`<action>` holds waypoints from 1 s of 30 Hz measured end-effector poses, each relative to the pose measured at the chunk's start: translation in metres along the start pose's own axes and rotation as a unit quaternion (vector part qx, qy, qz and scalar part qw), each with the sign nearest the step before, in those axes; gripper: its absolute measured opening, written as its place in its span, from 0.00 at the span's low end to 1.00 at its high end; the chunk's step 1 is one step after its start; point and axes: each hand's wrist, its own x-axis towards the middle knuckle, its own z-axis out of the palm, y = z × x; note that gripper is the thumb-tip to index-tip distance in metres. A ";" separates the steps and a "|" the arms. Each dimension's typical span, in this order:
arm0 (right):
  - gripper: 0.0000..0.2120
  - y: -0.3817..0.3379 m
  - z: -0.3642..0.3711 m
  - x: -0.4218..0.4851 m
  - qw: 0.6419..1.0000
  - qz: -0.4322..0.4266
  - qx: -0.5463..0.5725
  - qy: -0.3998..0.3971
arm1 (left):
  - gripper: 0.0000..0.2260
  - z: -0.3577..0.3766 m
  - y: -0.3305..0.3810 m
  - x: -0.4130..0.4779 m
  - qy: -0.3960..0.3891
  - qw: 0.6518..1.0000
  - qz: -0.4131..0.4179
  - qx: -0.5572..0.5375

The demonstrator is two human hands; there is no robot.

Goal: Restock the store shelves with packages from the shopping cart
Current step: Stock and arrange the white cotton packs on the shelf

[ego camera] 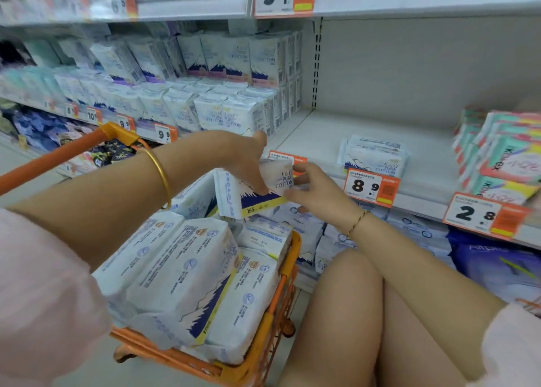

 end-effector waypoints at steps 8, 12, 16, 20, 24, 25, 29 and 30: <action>0.30 -0.009 -0.116 -0.029 0.963 -0.078 -0.220 0.136 | 0.43 -0.019 0.092 0.038 0.171 0.959 0.223 -0.045; 0.23 0.000 -0.167 -0.036 0.944 -0.020 -0.292 0.151 | 0.40 -0.022 0.141 0.060 0.253 0.914 0.311 -0.057; 0.25 0.008 -0.190 -0.034 0.880 0.016 -0.406 0.247 | 0.34 -0.027 0.160 0.089 0.320 0.887 0.326 -0.069; 0.27 0.022 -0.196 -0.026 0.800 0.048 -0.517 0.301 | 0.29 -0.013 0.162 0.130 0.283 0.927 0.234 -0.081; 0.26 0.032 -0.198 -0.019 0.792 0.050 -0.528 0.301 | 0.28 0.013 0.174 0.148 0.189 0.958 0.217 -0.001; 0.26 0.033 -0.198 -0.017 0.792 0.048 -0.527 0.303 | 0.27 0.019 0.178 0.150 0.178 0.957 0.225 0.034; 0.25 0.037 -0.200 -0.012 0.788 0.038 -0.531 0.310 | 0.22 0.028 0.179 0.157 0.200 0.946 0.235 0.099; 0.25 0.039 -0.200 -0.010 0.788 0.035 -0.532 0.309 | 0.22 0.027 0.176 0.158 0.203 0.946 0.234 0.097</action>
